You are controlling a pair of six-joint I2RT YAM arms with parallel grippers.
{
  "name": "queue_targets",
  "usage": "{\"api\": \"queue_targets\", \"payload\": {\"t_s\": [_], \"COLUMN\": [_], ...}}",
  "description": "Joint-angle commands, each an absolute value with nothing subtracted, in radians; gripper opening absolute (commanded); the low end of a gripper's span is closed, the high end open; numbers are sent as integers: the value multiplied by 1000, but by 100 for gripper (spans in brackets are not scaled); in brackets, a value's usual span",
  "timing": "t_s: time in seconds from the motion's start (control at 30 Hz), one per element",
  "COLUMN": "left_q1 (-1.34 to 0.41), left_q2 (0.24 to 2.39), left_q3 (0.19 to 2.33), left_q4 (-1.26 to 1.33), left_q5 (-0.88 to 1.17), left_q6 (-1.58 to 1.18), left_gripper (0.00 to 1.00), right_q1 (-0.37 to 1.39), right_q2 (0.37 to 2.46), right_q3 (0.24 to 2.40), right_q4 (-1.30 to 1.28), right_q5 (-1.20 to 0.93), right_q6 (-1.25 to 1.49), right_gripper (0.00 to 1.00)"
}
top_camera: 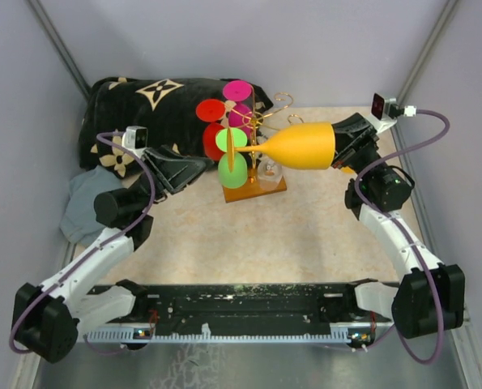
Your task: Place the wine glass upside down on the wine glass rack
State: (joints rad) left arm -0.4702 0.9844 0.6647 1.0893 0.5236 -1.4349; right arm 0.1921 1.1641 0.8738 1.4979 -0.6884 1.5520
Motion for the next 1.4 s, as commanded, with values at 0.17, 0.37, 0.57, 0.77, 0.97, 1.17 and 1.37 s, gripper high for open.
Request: {"api": "queue_targets", "payload": {"t_s": [0.17,0.37,0.57,0.77,0.97,1.17,1.37], "left_q1": [-468,-525,-559,-617,-650,-660,-660], "left_q2": [1206,1258,1249,1232,1244,1233,1231], "left_q3": [737,791,805,848,877,884,884], "left_q4": [1760,1788,1789,1732,1736,1711,1694], "left_q5": [629,642,629,637,617,611,598], "left_q6": [-1818,-1821,-1813,-1757,-1750,-1724,-1721], "left_gripper": [45,46,46,46,42,23,42], "right_q1": [188,234,256,280,293,298,301], "right_q2": [1164,1186,1198,1213,1221,1224,1228], "right_q3": [898,893,877,874,860,854,857], "right_q4": [1727,1726,1726,1727,1727,1727,1727], "right_q5": [-692,-696,-691,-686,-680,-682,-695], "right_q6": [1611,1591,1571,1562,1555,1552,1553], "right_gripper": [0,0,0,0,0,0,0]}}
